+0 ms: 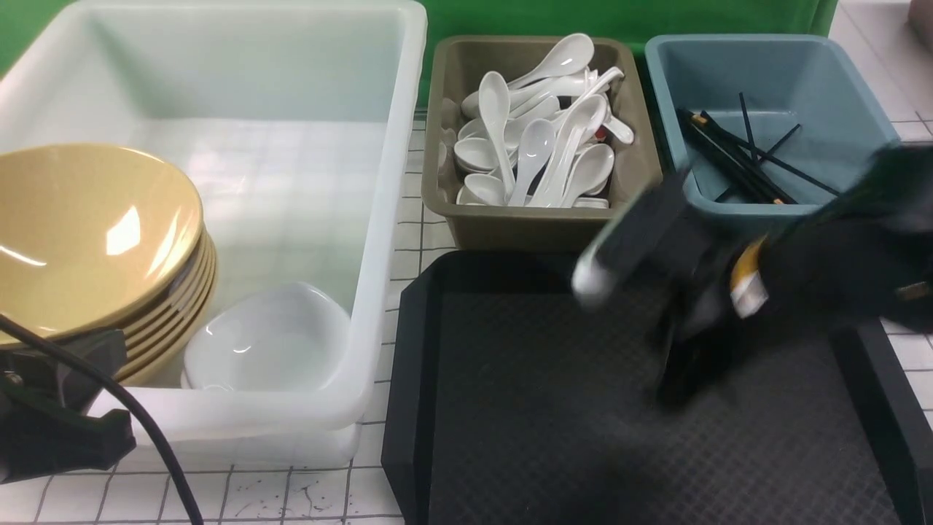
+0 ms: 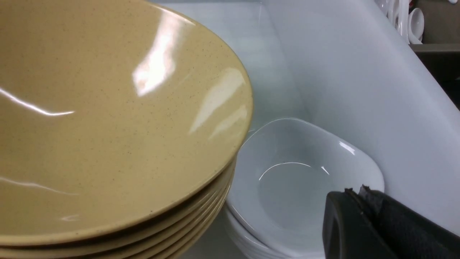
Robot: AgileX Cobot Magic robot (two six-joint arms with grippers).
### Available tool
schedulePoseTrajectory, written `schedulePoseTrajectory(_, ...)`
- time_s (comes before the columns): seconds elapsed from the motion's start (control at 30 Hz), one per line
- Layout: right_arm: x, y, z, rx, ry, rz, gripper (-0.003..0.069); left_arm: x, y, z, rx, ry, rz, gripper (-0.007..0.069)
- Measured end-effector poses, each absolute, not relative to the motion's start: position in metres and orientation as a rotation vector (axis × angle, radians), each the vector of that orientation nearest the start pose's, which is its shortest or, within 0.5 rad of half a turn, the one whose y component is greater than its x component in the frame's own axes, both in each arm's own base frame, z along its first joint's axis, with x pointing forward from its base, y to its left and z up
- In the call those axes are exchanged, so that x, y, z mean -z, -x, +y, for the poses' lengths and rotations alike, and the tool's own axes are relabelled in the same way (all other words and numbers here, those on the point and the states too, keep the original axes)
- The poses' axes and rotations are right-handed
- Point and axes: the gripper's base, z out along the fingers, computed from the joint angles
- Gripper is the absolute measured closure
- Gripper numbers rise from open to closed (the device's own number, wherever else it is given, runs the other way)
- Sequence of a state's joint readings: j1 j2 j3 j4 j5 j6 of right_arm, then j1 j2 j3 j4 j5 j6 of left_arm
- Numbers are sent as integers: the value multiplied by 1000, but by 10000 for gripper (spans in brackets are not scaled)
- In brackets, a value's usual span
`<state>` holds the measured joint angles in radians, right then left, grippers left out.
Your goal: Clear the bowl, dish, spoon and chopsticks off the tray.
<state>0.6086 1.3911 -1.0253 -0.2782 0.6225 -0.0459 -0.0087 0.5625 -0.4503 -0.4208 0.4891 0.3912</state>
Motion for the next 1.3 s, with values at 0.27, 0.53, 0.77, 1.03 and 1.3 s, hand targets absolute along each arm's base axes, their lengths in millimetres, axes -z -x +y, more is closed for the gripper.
schedulePoseTrajectory(0.27, -324, -340, 68, -92, 233, 1878, 568, -281, -112, -18, 192, -143, 2035, 636)
schedulePoseTrajectory(0.53, -251, -373, 43, -10, -29, 2214, 415, -280, -111, -20, 220, -141, 2057, 636)
schedulePoseTrajectory(0.77, -322, -317, 67, 138, 219, 2169, 478, -278, -110, -20, 226, -147, 2072, 636)
schedulePoseTrajectory(1.03, -371, -194, 90, -83, 475, 2039, 623, -278, -110, -21, 227, -148, 2075, 636)
schedulePoseTrajectory(1.3, -295, -138, 83, -184, 566, 2146, 623, -278, -110, -21, 228, -149, 2076, 636)
